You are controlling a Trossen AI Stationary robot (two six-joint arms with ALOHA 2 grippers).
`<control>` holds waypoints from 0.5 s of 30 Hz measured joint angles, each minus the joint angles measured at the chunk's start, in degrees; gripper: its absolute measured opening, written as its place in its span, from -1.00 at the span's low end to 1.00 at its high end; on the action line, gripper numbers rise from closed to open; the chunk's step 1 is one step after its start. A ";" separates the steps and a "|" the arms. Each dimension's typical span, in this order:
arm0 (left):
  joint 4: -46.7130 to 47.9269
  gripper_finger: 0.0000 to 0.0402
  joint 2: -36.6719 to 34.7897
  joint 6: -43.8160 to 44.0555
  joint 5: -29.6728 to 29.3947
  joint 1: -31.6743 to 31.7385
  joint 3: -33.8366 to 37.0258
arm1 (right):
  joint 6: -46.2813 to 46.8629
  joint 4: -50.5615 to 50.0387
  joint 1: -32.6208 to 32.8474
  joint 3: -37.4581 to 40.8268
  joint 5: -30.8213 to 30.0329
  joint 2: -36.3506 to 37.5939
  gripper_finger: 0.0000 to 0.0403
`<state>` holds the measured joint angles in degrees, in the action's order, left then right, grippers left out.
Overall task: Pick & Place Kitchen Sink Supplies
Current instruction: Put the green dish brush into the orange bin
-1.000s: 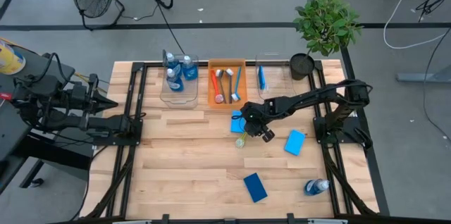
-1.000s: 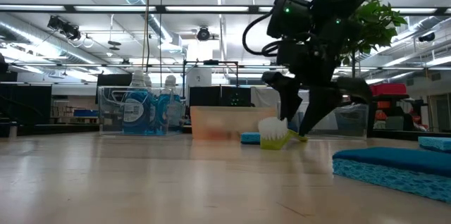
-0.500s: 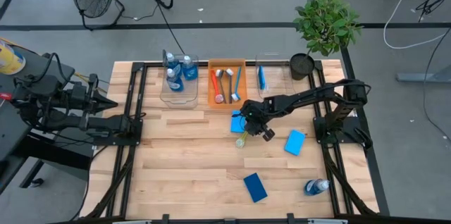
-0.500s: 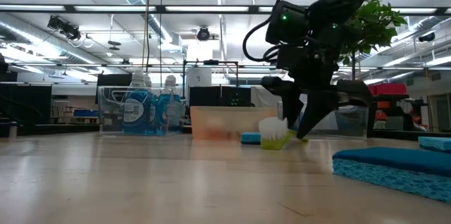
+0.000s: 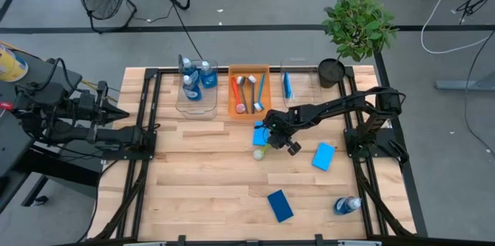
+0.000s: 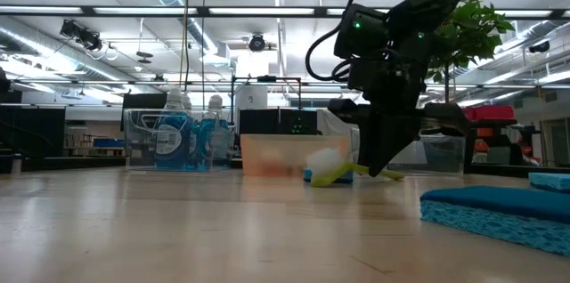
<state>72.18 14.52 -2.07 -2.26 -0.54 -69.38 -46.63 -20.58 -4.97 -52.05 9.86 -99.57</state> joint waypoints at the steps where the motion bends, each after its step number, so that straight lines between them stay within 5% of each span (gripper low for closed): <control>1: -0.02 -0.88 0.00 -0.01 0.00 -0.01 0.00 | 0.55 0.02 0.00 0.00 0.12 0.00 -0.81; 15: -0.01 -0.88 0.00 -0.01 0.00 -0.01 0.00 | 6.12 -5.86 0.11 -2.62 0.19 4.62 -0.81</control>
<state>72.17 14.52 -2.07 -2.26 -0.54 -69.38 -40.51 -26.44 -4.86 -54.67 10.04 -94.95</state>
